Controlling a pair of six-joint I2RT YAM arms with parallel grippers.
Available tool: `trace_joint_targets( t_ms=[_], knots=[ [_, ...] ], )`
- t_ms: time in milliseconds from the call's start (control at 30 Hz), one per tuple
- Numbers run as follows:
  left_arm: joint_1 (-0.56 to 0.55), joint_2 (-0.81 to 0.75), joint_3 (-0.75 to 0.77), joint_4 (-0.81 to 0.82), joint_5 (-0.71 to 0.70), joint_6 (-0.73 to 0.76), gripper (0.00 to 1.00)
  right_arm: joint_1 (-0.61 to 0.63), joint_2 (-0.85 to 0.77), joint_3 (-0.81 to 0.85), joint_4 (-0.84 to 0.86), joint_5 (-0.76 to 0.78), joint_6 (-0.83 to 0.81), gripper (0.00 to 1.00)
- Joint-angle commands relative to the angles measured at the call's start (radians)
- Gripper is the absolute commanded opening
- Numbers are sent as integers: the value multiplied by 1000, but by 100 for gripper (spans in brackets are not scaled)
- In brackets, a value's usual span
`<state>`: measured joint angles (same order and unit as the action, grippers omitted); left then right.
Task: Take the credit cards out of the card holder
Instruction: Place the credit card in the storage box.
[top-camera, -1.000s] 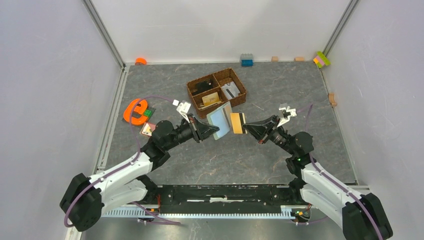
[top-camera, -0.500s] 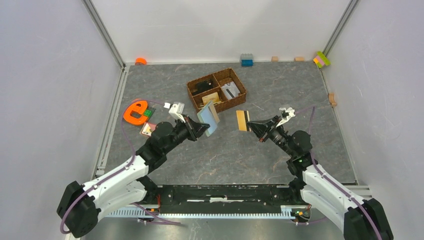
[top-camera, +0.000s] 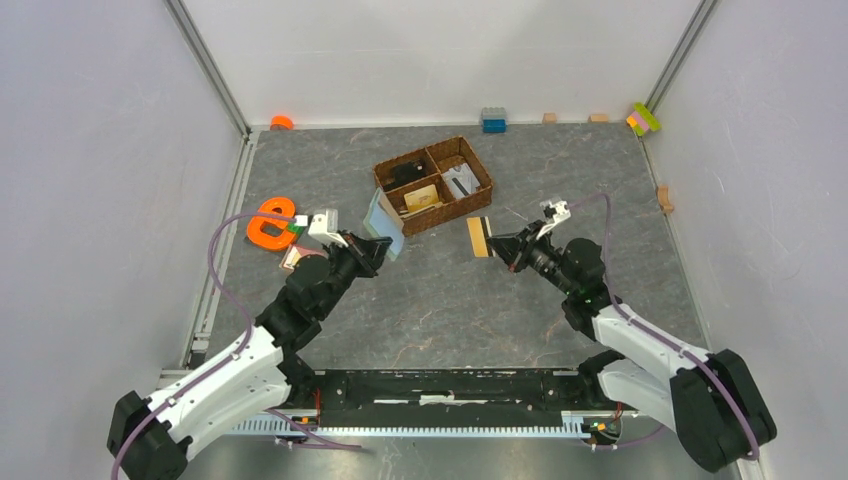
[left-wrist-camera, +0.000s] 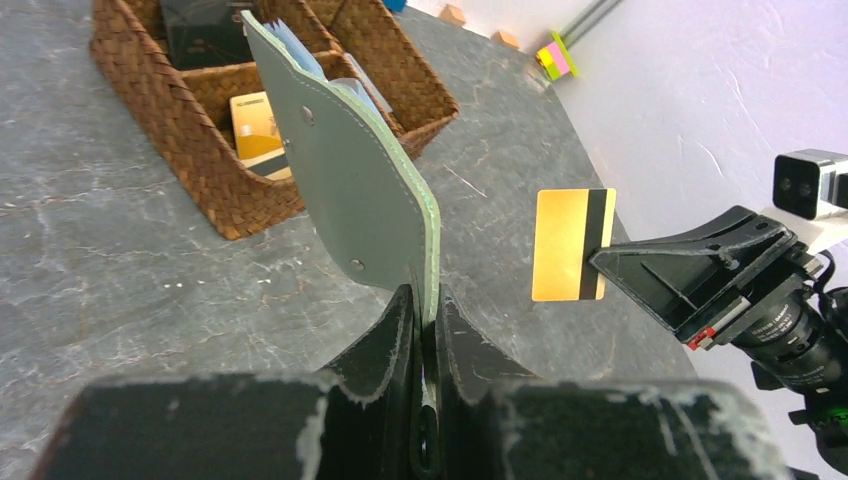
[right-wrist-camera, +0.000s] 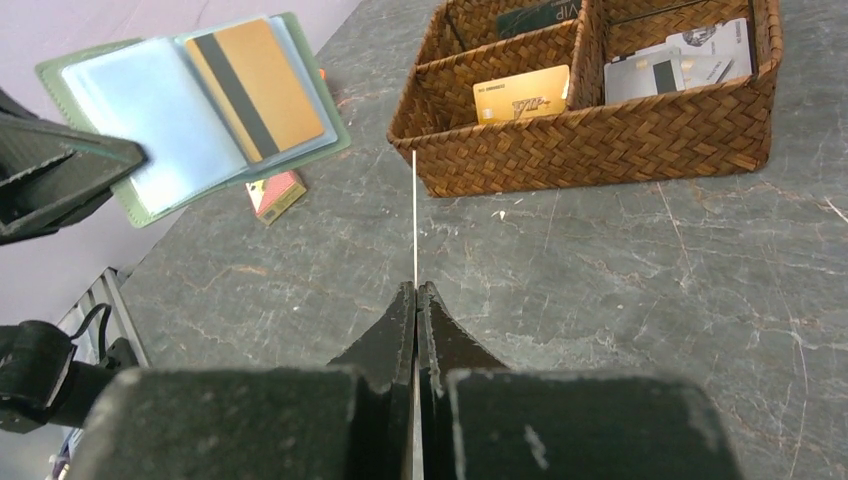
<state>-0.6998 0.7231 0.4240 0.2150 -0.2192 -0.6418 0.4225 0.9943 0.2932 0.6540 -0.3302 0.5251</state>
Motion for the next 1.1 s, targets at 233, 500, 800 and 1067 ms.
trace_joint_targets(
  t_ms=[233, 500, 800, 1067],
  knots=[
    [5, -68, -17, 1, -146, 20, 2, -1, 224, 237, -5, 29, -14, 0],
    [4, -108, -29, -25, -204, -10, 2, 59, 387, 376, 5, 50, -15, 0],
    [4, -108, -33, -25, -203, -26, 2, 143, 534, 573, -116, 128, -169, 0],
    [4, -121, -37, -25, -204, -27, 2, 197, 646, 747, -197, 207, -382, 0]
  ],
)
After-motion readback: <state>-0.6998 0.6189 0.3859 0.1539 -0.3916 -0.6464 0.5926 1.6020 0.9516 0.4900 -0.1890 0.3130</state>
